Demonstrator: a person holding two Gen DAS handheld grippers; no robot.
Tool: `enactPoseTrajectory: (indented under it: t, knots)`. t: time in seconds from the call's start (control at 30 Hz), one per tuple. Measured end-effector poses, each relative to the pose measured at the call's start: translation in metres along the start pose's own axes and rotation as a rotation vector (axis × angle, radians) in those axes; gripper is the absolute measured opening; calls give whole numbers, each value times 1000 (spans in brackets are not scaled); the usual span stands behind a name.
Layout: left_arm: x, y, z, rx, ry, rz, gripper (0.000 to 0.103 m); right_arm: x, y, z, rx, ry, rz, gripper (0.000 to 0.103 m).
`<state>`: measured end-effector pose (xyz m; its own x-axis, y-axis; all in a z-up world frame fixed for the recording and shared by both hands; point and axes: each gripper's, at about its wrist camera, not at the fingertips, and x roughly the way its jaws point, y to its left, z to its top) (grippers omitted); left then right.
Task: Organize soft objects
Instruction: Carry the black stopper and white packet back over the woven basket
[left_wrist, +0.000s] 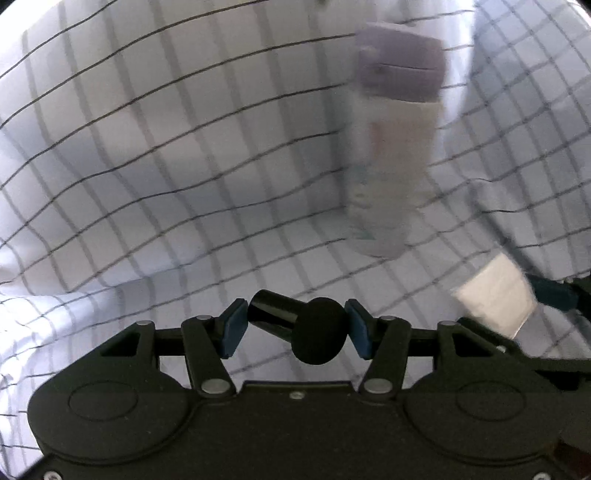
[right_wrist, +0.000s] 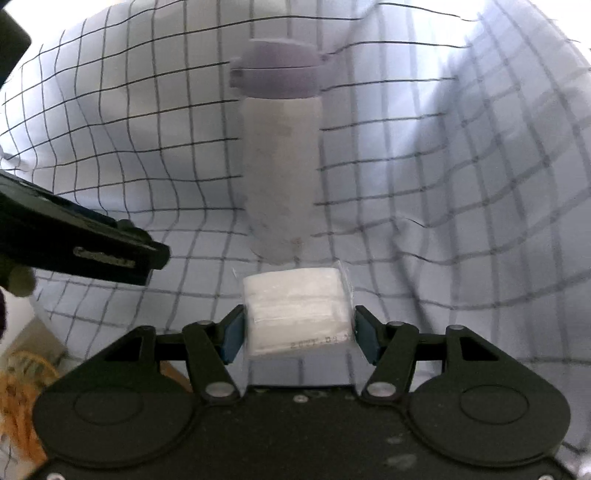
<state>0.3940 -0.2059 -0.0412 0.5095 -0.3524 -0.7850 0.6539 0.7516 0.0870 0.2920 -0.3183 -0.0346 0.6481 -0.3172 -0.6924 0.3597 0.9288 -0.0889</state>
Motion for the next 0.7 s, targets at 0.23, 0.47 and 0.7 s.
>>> enactPoseTrajectory:
  t: [0.23, 0.47, 0.7]
  knots:
    - [-18, -51, -8, 59, -14, -66, 55, -33, -17, -28, 11, 15, -56, 61]
    - [-37, -93, -13, 111, -15, -118, 55, -77, -39, -62, 51, 17, -92, 61]
    - [-66, -144, -17, 162, -18, -137, 55, -114, -55, -97, 91, 43, -81, 61]
